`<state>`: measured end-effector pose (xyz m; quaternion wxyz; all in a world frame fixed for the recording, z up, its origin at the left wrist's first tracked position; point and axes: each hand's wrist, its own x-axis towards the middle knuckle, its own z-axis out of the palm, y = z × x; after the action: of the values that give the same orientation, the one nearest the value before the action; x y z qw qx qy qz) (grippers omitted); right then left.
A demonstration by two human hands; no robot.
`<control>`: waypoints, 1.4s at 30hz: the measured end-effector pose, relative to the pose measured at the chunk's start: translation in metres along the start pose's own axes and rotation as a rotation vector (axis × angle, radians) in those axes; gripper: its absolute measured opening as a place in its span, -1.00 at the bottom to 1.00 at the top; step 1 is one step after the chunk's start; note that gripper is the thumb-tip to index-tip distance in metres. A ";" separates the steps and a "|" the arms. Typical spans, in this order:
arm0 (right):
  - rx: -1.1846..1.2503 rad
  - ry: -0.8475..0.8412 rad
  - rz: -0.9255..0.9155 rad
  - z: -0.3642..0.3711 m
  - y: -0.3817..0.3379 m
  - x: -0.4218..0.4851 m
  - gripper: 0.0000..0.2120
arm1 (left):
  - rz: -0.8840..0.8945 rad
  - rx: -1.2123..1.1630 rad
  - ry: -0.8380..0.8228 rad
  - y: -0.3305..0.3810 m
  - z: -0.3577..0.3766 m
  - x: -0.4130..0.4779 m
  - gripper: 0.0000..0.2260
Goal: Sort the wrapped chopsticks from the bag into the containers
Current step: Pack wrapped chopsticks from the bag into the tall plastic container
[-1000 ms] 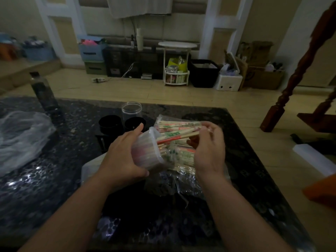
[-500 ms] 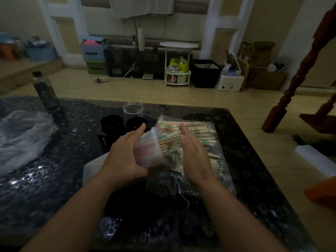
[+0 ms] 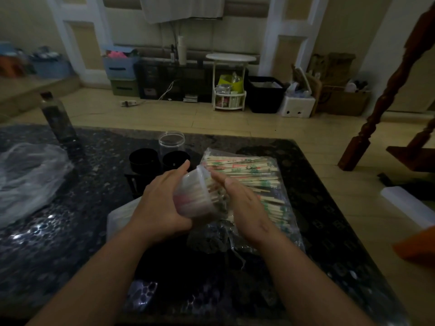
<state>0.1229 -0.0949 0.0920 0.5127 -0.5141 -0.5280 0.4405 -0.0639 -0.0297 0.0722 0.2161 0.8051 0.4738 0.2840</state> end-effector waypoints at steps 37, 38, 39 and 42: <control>-1.181 -0.145 0.438 -0.041 0.085 0.015 -0.45 | -0.017 -0.043 0.052 -0.001 -0.005 0.003 0.14; -1.228 -0.112 0.385 -0.041 0.088 0.014 -0.54 | -0.019 -0.043 0.051 -0.001 -0.005 0.003 0.14; -1.239 -0.082 0.347 -0.041 0.090 0.013 -0.59 | -0.019 -0.041 0.049 -0.001 -0.005 0.003 0.14; -1.203 -0.058 0.324 -0.040 0.097 0.010 -0.63 | -0.014 -0.035 0.045 -0.001 -0.004 0.003 0.14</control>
<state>0.1717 -0.0797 0.0000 0.0454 -0.7741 -0.6128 0.1521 -0.0661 -0.0261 0.0757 0.2213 0.7914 0.4791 0.3086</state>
